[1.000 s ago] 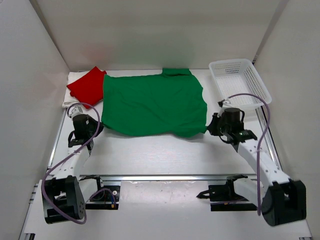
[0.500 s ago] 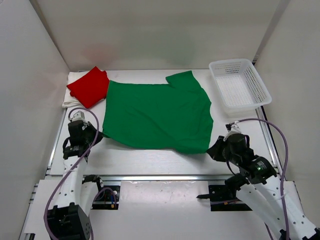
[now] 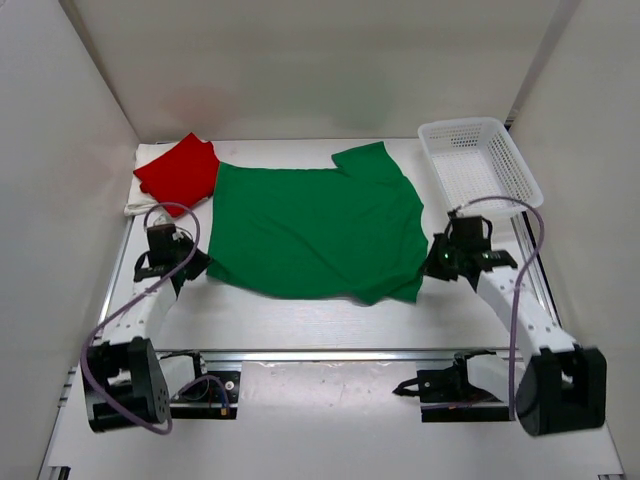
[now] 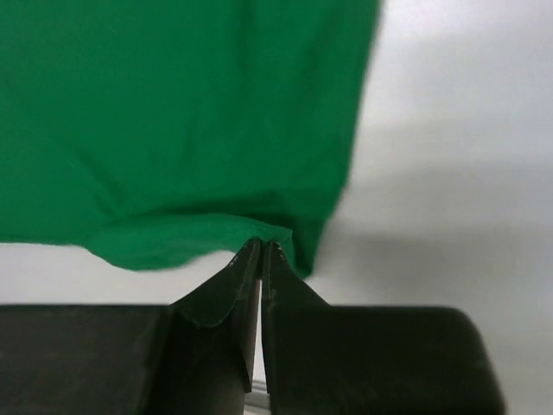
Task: Fold and stack the t-shirts
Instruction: Fold the flattened tshirt in 1/3 of the way
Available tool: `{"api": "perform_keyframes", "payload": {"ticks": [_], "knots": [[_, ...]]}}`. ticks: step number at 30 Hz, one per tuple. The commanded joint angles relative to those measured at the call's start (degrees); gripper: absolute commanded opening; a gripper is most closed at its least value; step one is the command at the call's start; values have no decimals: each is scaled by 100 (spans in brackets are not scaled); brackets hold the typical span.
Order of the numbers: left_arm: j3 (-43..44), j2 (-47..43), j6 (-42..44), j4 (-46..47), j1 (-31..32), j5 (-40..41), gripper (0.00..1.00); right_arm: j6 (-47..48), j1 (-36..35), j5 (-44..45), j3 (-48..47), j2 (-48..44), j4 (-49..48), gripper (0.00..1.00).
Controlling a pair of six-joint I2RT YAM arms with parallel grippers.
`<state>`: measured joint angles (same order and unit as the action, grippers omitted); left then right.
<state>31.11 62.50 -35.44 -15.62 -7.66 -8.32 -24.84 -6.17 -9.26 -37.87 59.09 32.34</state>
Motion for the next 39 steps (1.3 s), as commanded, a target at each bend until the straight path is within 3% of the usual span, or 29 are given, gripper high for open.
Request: {"api": "perform_keyframes", "payload": {"ticks": [1,10,25,27,29,31,34,36,38,39], "knots": [[535,462,-393,568,-95,172,0,445,-51,-85,-878,802,-1000,0],[1651,2063,-463,744,10,374,0,673,-7,47,-2864,3159,-1335,0],[2865,3804,-472,1060,46,656,2,1113,82,169,-5537,5603,-809,0],[2926,3892,-455,1087,98,612,10,1139,72,275,-5696,5718,-685,0],[3023,3858,-385,1052,63,498,21,1096,38,240,-5828,5815,-589,8],[2962,3604,-297,982,124,628,39,1096,29,319,-5829,5632,-527,27],[2656,2964,-130,955,195,805,49,1052,46,407,-5593,5167,-623,44],[2304,2506,-165,973,238,823,50,938,46,468,-5094,4701,-772,48],[1761,2084,-200,894,230,675,47,771,46,364,-4223,3912,-1384,42],[1636,1969,-252,885,195,569,46,570,98,302,-3568,3717,-1579,20]]}}
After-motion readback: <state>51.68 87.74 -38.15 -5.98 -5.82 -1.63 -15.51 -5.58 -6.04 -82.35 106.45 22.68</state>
